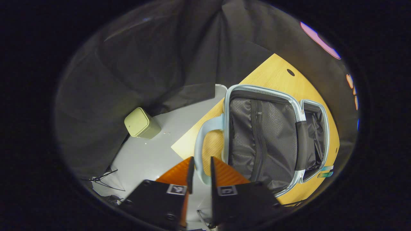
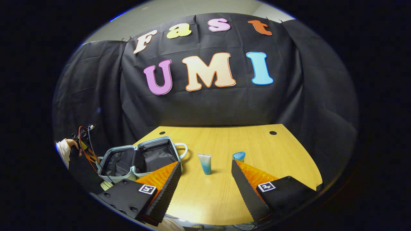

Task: First open the suitcase, pack the skin care products into it, and then close the suitcase.

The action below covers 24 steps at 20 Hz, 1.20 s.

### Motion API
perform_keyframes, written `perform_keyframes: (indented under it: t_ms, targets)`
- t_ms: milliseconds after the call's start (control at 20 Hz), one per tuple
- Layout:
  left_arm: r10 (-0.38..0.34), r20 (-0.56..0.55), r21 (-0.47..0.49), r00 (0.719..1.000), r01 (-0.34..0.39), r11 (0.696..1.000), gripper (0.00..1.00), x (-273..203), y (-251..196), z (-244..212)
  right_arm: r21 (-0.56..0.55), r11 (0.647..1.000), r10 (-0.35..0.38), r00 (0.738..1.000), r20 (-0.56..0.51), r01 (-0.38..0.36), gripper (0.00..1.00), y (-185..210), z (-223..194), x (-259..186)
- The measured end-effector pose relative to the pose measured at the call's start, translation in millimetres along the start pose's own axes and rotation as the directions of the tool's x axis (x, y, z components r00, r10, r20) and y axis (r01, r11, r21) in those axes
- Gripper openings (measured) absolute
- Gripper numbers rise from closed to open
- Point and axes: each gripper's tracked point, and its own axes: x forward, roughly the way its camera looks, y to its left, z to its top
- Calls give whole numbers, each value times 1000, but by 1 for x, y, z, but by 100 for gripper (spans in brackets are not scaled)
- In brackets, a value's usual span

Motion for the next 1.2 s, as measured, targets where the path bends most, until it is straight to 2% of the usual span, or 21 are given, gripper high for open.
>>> perform_keyframes:
  t_ms: [100, 300, 450, 600, 700, 800, 900, 950, 1100, 1200]
  targets:
    - [5, 28, 25, 1000, -5, 1000, 47, -7, -6, 4, -2, 1000, -25, 1000, 0, 25, 98, -8, -1, 1]
    - [68, 125, 122, 990, -84, 989, 96, -35, -9, 12, 17, 998, -60, 998, 11, 60, 98, -20, -2, 2]
    - [27, 189, 186, 982, -63, 981, 96, -63, -44, 4, 27, 997, -71, 997, 13, 70, 98, -26, -3, 1]
    - [-69, 205, 259, 976, 13, 966, 96, -87, -97, -22, 16, 997, -80, 997, 2, 80, 98, -35, -9, -1]
    - [-145, 190, 325, 971, 77, 943, 96, -99, -138, -46, 16, 996, -87, 996, -15, 88, 98, -43, -13, 0]
    - [-221, 164, 392, 961, 142, 909, 96, -112, -184, -75, 18, 996, -88, 996, -28, 89, 98, -49, -17, 2]
    - [-283, 114, 472, 952, 198, 859, 96, -120, -231, -110, 18, 996, -83, 996, -42, 84, 95, -56, -21, 6]
    - [-315, 100, 511, 944, 223, 830, 96, -123, -255, -125, 20, 997, -74, 996, -51, 76, 98, -59, -23, 10]
    - [-422, 39, 576, 906, 325, 751, 96, -124, -330, -173, 7, 999, -41, 996, -80, 42, 98, -68, -28, 25]
    - [-445, 52, 599, 894, 328, 731, 96, -118, -366, -193, -12, 1000, -19, 996, -86, 18, 98, -77, -26, 35]
